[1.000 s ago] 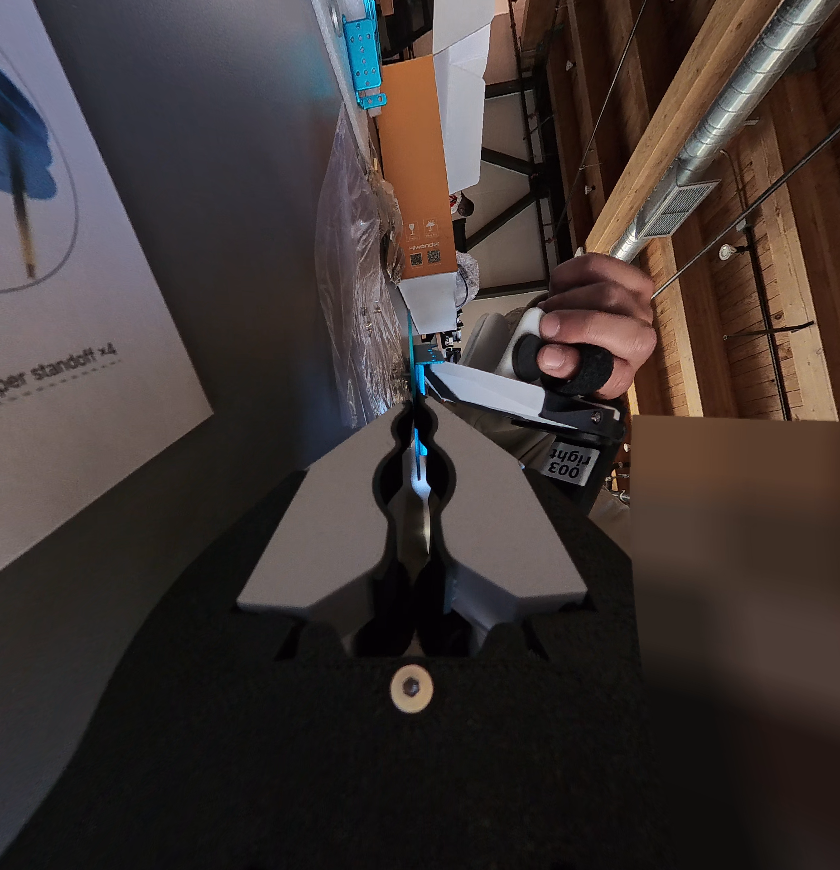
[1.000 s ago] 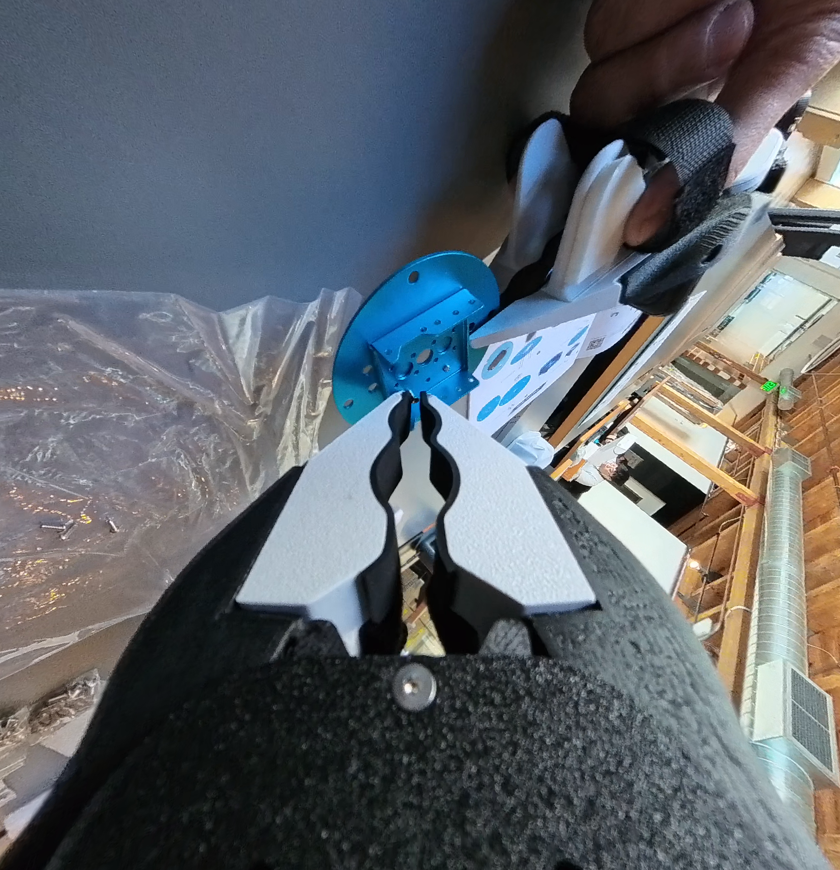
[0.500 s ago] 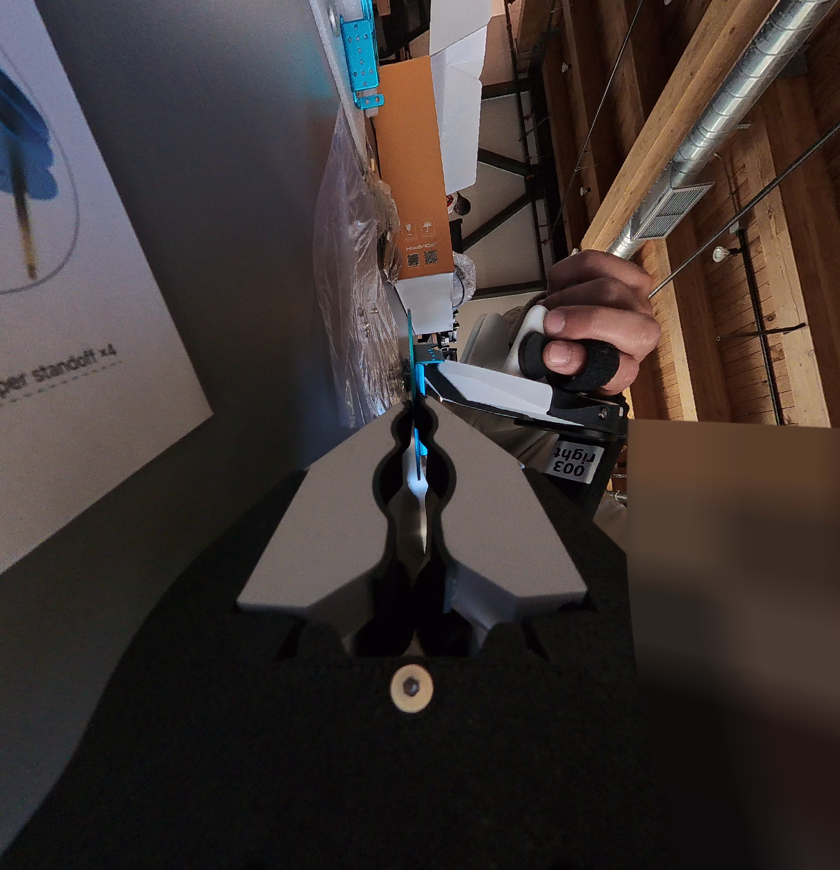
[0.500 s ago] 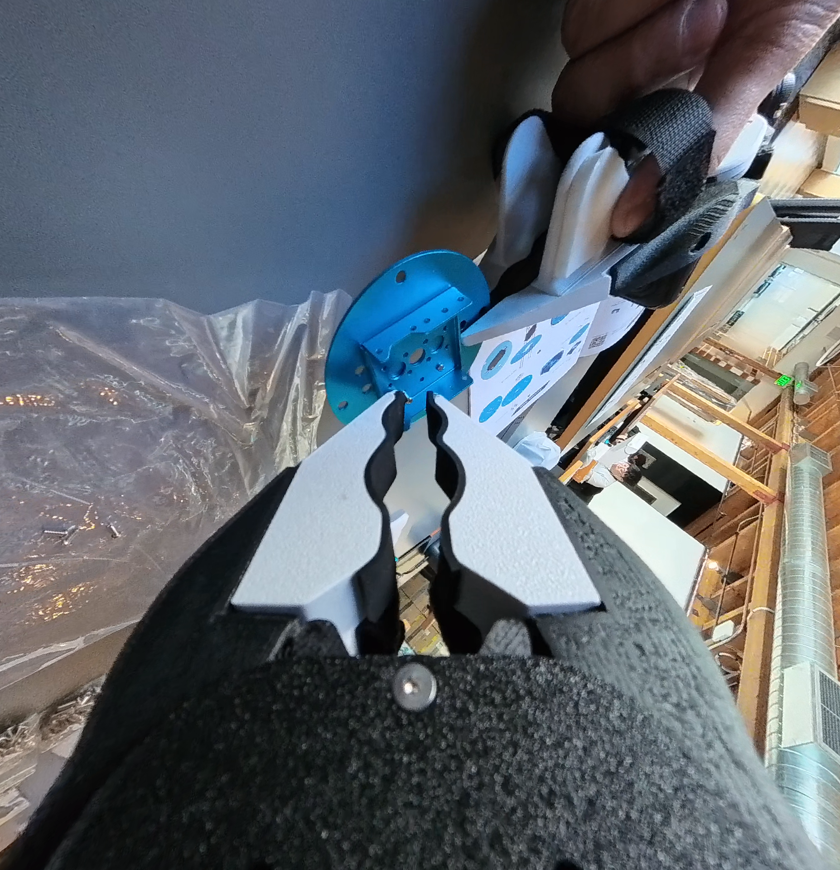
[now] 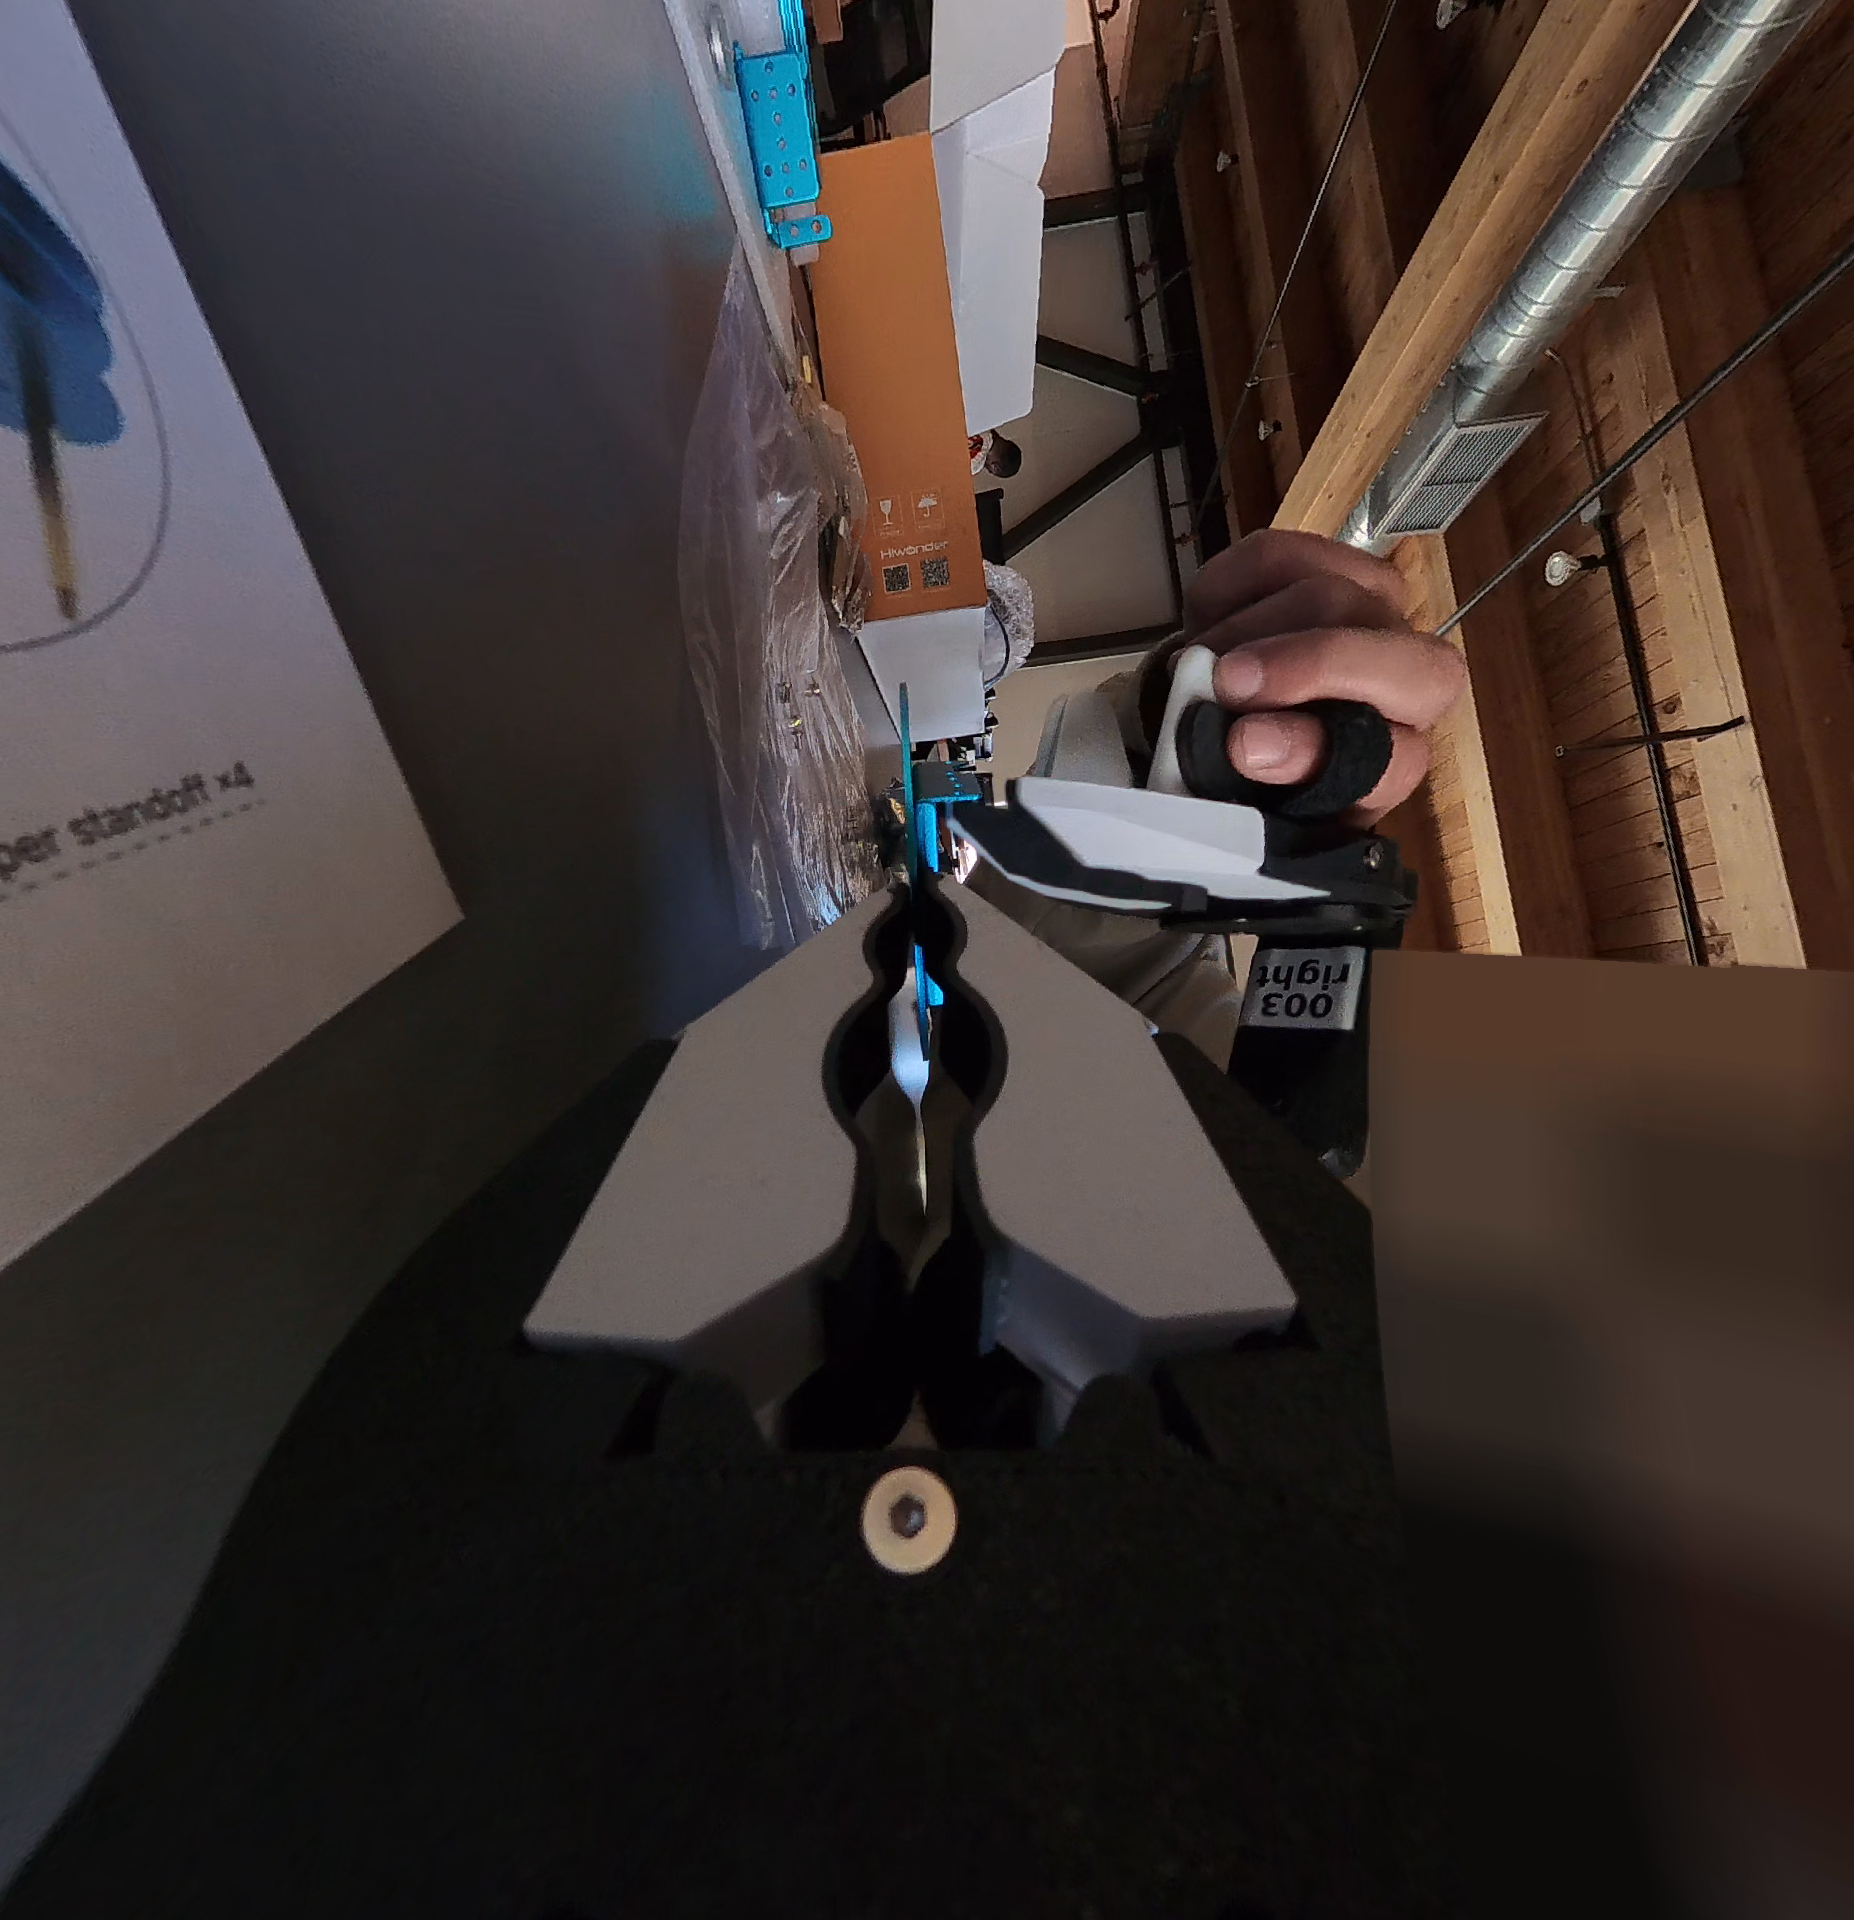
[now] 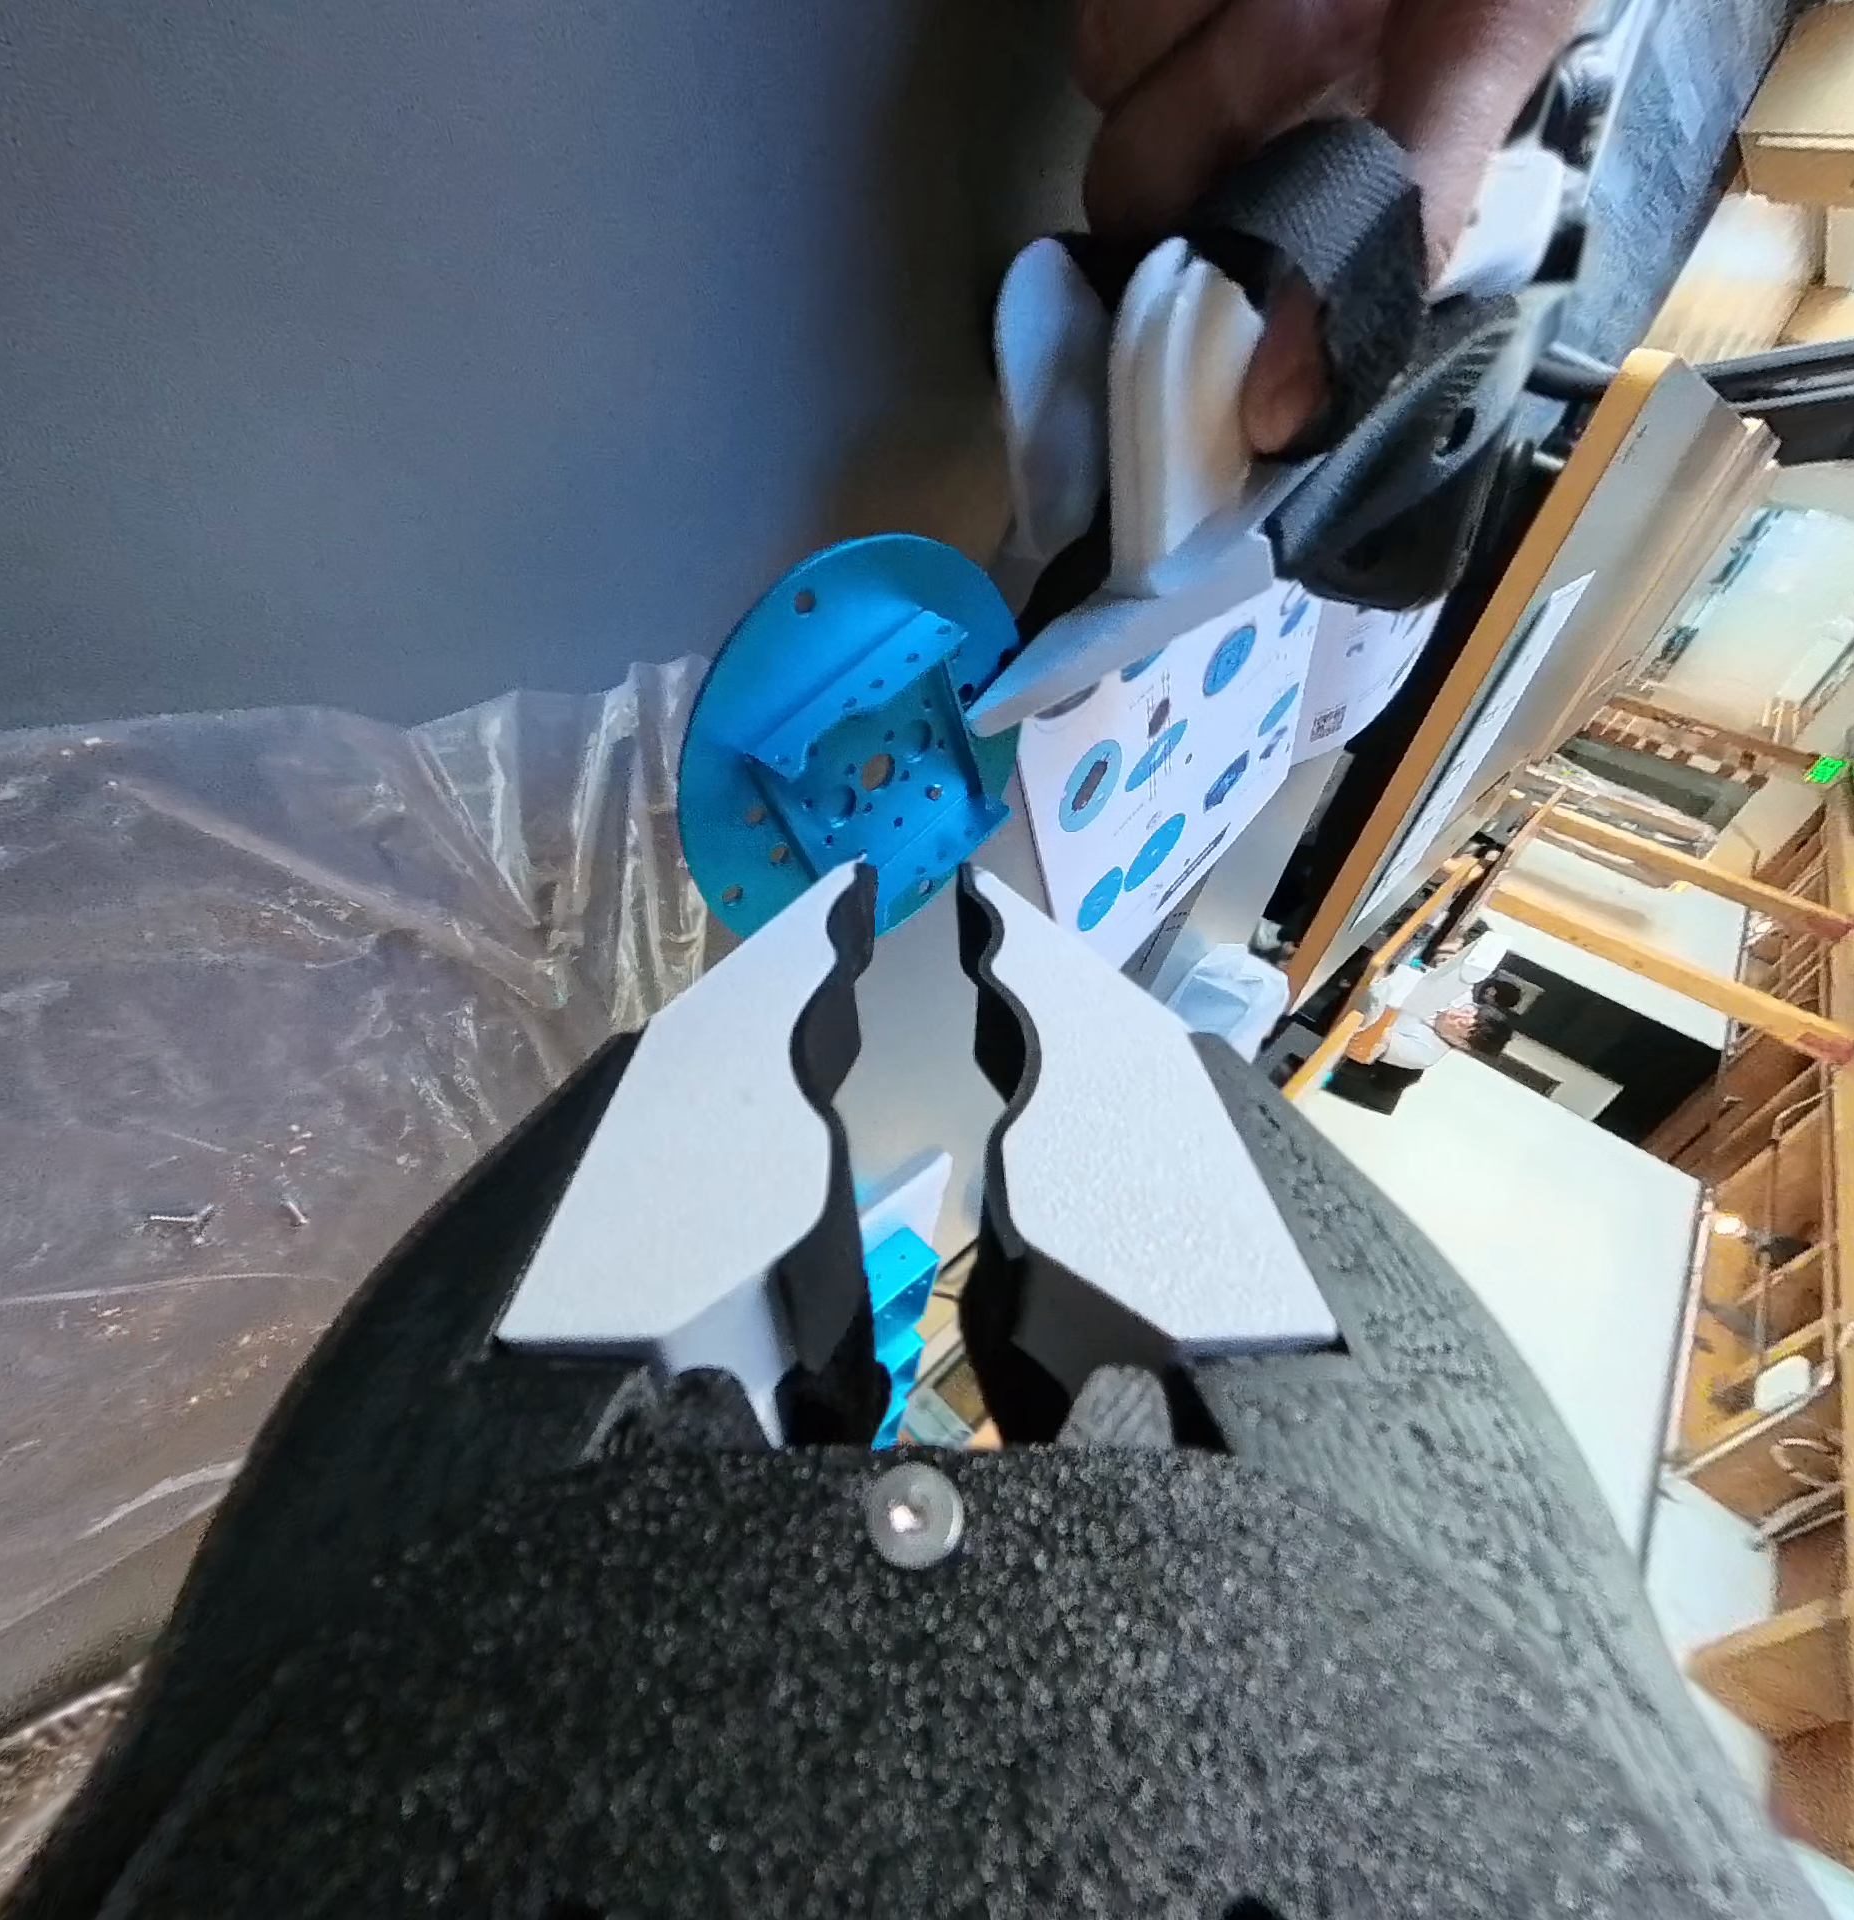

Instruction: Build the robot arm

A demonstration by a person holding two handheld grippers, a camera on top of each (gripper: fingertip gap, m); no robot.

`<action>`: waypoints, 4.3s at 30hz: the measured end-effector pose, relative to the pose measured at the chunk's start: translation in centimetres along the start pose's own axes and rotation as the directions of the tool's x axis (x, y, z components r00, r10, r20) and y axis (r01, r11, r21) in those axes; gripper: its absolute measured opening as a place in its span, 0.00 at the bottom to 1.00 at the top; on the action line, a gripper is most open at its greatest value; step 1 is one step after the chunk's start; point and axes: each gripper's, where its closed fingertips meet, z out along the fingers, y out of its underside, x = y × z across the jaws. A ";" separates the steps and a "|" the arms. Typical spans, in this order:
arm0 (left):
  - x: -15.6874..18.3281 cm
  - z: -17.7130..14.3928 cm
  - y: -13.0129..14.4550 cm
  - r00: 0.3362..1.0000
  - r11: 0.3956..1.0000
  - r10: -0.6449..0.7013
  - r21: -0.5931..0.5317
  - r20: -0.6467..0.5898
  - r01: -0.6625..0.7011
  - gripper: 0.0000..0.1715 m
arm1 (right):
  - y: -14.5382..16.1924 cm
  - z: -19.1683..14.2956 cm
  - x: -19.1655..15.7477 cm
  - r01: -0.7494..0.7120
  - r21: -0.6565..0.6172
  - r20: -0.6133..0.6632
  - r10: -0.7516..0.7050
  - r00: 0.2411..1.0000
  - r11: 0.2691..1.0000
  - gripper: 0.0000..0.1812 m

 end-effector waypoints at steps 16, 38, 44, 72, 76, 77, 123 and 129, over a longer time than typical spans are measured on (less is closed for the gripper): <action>0.1 -0.1 -0.2 1.000 1.000 -0.002 0.005 -0.013 0.002 0.00 | -1.1 -1.5 -1.0 -0.675 0.210 0.312 0.606 0.732 0.707 0.11; 0.1 -0.1 -0.2 1.000 1.000 -0.011 0.001 -0.018 0.012 0.00 | -2.2 -1.1 -3.4 -0.555 0.119 0.341 0.491 0.801 0.823 0.35; 0.2 0.0 -0.1 1.000 1.000 -0.011 -0.001 -0.019 0.011 0.00 | -1.8 -1.0 -3.4 -0.551 0.104 0.343 0.490 0.801 0.828 0.34; 0.2 -0.1 -0.2 1.000 1.000 -0.012 0.002 -0.025 0.012 0.00 | -1.1 -1.5 -3.4 -0.526 0.081 0.329 0.476 0.816 0.846 0.30; 0.2 0.0 -0.1 1.000 1.000 -0.009 -0.001 -0.024 0.009 0.00 | -1.2 -1.5 -3.8 -0.535 0.074 0.344 0.482 0.806 0.842 0.31; 0.2 0.0 -0.1 1.000 1.000 -0.008 -0.002 -0.023 0.008 0.00 | -1.3 -1.4 -3.8 -0.530 0.074 0.343 0.478 0.809 0.845 0.31; 0.3 0.0 0.1 1.000 1.000 -0.006 -0.023 -0.027 0.005 0.00 | -3.4 -2.0 -2.4 -0.661 0.214 0.440 0.534 0.722 0.719 0.21; 0.3 0.5 0.5 0.999 0.997 -0.025 -0.070 -0.033 0.022 0.00 | -4.3 -1.9 -3.1 -0.705 0.219 0.552 0.510 0.660 0.675 0.22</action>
